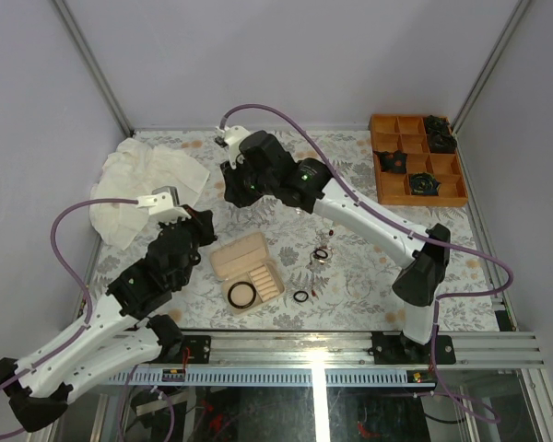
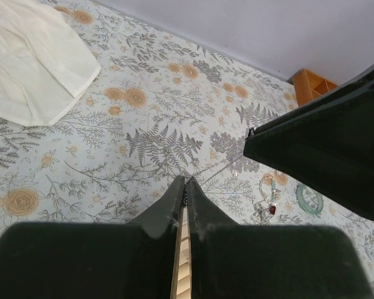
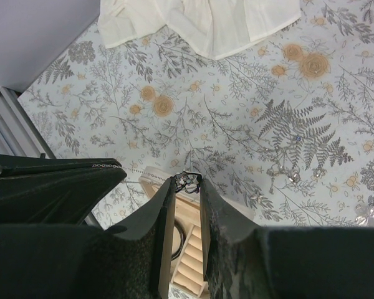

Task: Organize the mixed jewelry
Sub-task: Place the jewelry in the jewelry box.

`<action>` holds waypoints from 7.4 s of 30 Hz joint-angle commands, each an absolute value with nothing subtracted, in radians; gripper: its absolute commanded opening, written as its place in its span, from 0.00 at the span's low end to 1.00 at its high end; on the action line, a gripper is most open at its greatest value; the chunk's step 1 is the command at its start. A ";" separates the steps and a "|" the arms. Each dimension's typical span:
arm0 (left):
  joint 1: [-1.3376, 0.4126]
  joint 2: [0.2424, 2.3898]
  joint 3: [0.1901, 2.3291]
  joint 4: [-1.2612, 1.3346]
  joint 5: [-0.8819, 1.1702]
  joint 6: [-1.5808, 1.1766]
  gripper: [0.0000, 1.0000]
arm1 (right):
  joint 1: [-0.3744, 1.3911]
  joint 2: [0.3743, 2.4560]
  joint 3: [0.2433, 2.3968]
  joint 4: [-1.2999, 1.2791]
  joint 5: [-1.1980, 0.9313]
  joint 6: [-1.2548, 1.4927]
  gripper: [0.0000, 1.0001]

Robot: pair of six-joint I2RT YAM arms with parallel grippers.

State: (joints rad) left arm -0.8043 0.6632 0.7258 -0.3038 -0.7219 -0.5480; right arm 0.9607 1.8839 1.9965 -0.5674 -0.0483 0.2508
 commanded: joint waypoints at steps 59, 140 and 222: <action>-0.797 0.669 0.583 -0.145 -0.642 -0.596 0.00 | 0.943 1.677 1.690 -0.437 -0.114 0.309 0.17; -0.790 0.779 0.451 -0.246 -0.600 -0.824 0.00 | 0.810 1.817 1.485 -0.259 -0.273 0.373 0.16; -0.761 0.812 0.506 -0.260 -0.575 -0.802 0.00 | 0.811 1.867 1.605 -0.247 -0.320 0.409 0.16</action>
State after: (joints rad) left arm -0.7677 0.8669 0.4641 -0.2878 -0.5797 -0.8082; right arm 0.8158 1.9163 1.5848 -0.2596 -0.3080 0.4152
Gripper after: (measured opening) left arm 0.004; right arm 0.250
